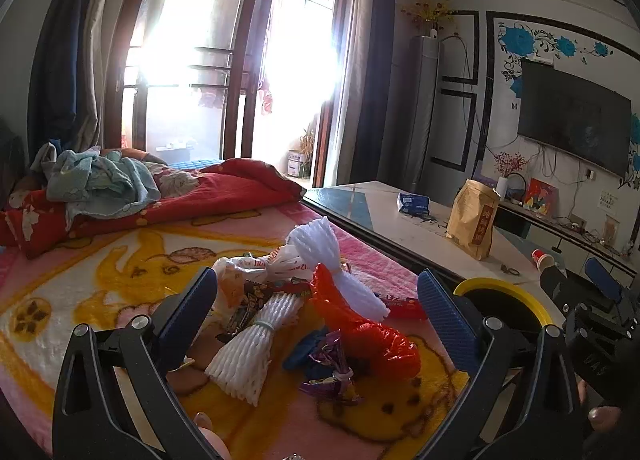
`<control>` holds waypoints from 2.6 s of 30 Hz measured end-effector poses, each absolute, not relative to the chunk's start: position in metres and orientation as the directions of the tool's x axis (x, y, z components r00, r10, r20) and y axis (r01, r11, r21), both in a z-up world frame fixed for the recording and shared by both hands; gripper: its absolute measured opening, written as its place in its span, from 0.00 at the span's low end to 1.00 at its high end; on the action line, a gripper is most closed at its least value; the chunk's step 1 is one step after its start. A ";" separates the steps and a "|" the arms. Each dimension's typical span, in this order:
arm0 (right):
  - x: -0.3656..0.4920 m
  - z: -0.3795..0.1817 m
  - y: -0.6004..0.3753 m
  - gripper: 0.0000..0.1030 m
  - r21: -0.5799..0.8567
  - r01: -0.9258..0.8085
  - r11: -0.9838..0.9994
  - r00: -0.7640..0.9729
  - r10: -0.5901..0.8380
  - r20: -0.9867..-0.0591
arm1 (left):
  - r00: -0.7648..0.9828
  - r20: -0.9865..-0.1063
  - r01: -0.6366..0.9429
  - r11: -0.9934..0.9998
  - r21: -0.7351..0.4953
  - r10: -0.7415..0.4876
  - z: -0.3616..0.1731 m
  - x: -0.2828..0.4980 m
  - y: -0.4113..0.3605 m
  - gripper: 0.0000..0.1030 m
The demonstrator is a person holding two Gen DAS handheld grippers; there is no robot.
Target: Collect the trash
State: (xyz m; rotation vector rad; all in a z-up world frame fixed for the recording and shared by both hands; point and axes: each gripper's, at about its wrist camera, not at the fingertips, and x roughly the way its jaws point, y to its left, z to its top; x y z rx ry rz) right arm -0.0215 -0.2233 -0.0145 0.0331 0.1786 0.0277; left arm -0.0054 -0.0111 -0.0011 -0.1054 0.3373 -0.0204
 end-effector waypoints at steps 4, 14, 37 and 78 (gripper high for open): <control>-0.021 -0.014 -0.223 0.90 0.035 -0.026 0.999 0.983 0.032 -0.179 | 0.943 -0.330 0.002 0.994 -0.107 -0.037 0.000 -0.005 -0.010 0.94; -0.021 -0.015 -0.223 0.90 0.035 -0.026 0.999 0.983 0.032 -0.180 | 0.943 -0.331 0.005 0.994 -0.110 -0.042 0.000 -0.005 -0.011 0.94; -0.021 -0.021 -0.221 0.90 0.021 -0.046 0.999 0.980 0.050 -0.192 | 0.938 -0.346 -0.004 0.992 -0.125 -0.039 -0.004 -0.002 -0.004 0.94; 0.072 -0.041 -0.143 0.84 0.074 -0.413 0.908 0.738 0.381 -0.557 | 0.789 -0.614 -0.284 0.902 -0.326 0.026 -0.058 0.040 0.153 0.94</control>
